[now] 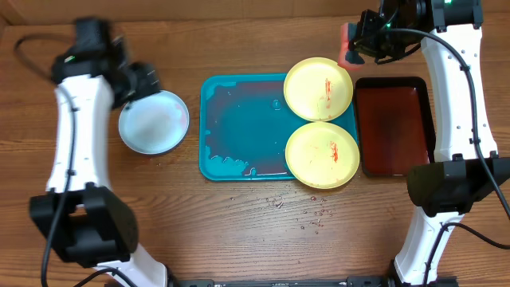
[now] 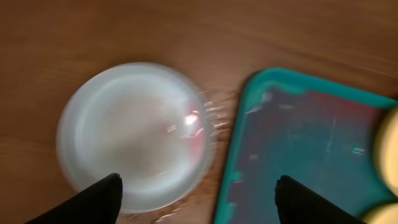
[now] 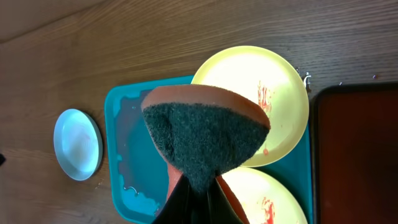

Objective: Clean dirty plates on tray and stack at the side
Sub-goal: 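Release the white plate and raise the left gripper, then move the left gripper to the upper yellow plate and grasp its rim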

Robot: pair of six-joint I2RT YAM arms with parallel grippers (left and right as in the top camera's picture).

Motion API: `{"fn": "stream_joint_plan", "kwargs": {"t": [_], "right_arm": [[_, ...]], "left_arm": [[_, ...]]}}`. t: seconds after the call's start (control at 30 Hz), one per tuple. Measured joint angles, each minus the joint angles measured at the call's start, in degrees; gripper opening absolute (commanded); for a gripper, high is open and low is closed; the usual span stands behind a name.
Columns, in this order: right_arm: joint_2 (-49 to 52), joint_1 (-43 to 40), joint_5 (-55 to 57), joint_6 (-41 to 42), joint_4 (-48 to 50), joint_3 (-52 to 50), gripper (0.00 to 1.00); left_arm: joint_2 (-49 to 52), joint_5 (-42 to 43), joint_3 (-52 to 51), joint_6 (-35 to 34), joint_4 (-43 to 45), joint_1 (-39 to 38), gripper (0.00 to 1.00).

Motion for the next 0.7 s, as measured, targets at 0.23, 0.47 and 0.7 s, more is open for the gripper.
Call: {"fn": "stream_joint_plan", "kwargs": {"t": [0.23,0.47,0.7], "right_arm": [[0.0,0.0,0.0,0.0,0.0,0.0,0.04],[0.0,0.0,0.0,0.0,-0.3,0.0,0.04],[0.0,0.0,0.0,0.0,-1.5,0.0,0.04]], "left_arm": [[2.3,1.5,7.5,-0.3,3.5,-13.7,0.83],[17.0,6.2,12.5,-0.6,12.0,-21.1,0.84],[28.0,8.2,13.5,-0.8,18.8,-28.2,0.82]]}}
